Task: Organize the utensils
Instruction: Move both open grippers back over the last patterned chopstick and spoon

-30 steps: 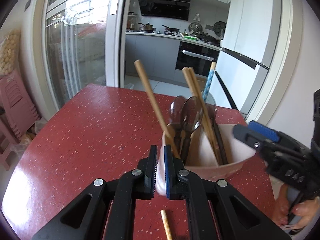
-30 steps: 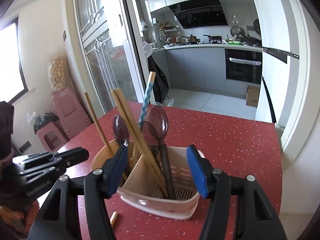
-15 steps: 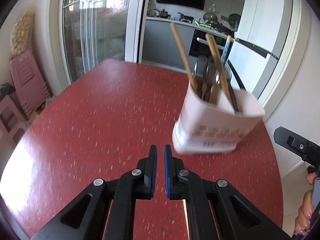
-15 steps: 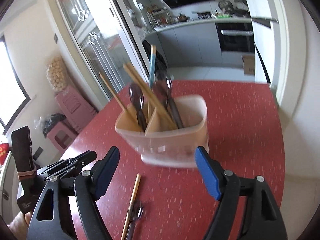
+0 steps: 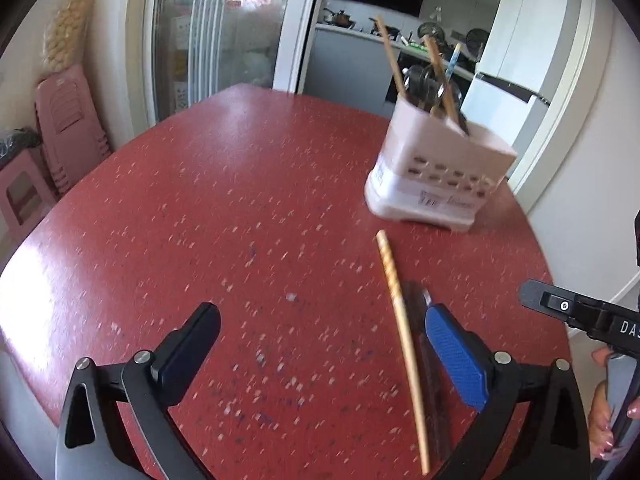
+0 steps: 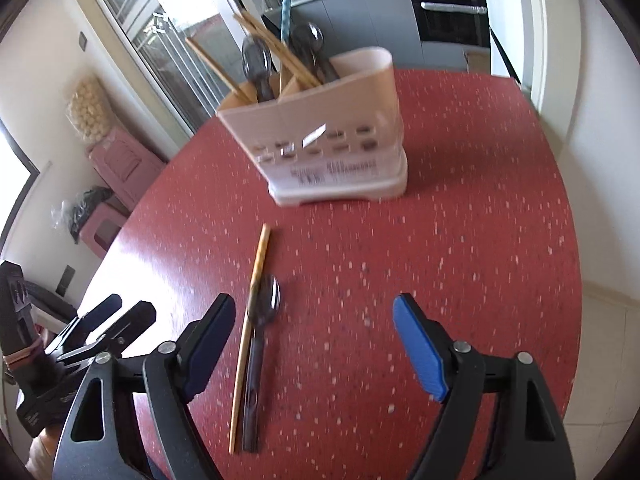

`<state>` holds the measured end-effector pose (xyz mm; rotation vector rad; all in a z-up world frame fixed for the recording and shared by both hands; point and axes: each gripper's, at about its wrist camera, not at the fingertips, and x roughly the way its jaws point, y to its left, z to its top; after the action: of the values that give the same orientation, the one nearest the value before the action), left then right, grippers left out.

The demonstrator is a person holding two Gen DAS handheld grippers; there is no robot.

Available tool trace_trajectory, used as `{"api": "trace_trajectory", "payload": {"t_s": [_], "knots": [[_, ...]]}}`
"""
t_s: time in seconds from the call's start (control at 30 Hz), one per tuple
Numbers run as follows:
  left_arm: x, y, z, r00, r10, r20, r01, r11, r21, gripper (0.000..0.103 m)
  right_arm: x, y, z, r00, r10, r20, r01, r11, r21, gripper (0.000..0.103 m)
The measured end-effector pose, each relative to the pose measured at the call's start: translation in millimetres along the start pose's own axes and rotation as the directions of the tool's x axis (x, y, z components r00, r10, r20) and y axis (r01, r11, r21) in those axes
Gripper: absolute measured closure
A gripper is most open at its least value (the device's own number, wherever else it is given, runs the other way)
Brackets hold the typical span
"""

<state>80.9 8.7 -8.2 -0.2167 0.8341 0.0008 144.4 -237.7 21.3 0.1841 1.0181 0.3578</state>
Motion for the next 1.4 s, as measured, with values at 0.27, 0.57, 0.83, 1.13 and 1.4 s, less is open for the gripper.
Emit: {"api": "trace_trajectory", "payload": {"t_s": [0.27,0.57,0.83,1.13,1.4], "knots": [[12.6,12.5,-18.8,0.996,0.042,-0.084,-0.043,0.999,-0.017,0.000,18.1,3.6,-23.8,0.996,-0.003,-0.093,0.006,0.999,0.033,0.000],[20.8,15.0,-25.5,0.988,0.079,-0.136,-0.079,0.997,0.007,0.000,44.1,17.2,-25.0,0.976,-0.046,-0.211,0.050,0.999,0.012,0.000],[25.8,21.4,-25.7,0.981,0.102,-0.164,-0.101,0.995,0.014,0.000,62.3,32.8,-24.7,0.961,-0.098,-0.258,0.092,0.995,-0.035,0.000],[30.2,29.8,-24.9,0.976,0.109,-0.188,-0.111,0.994,-0.001,0.000,73.8,50.0,-27.7,0.948,-0.150,-0.280,0.133,0.988,-0.076,0.006],[29.0,32.6,-24.4,0.975,0.116,-0.189,-0.119,0.993,-0.006,0.000,86.3,72.3,-26.2,0.941,-0.195,-0.277,0.167,0.978,-0.121,0.027]]}}
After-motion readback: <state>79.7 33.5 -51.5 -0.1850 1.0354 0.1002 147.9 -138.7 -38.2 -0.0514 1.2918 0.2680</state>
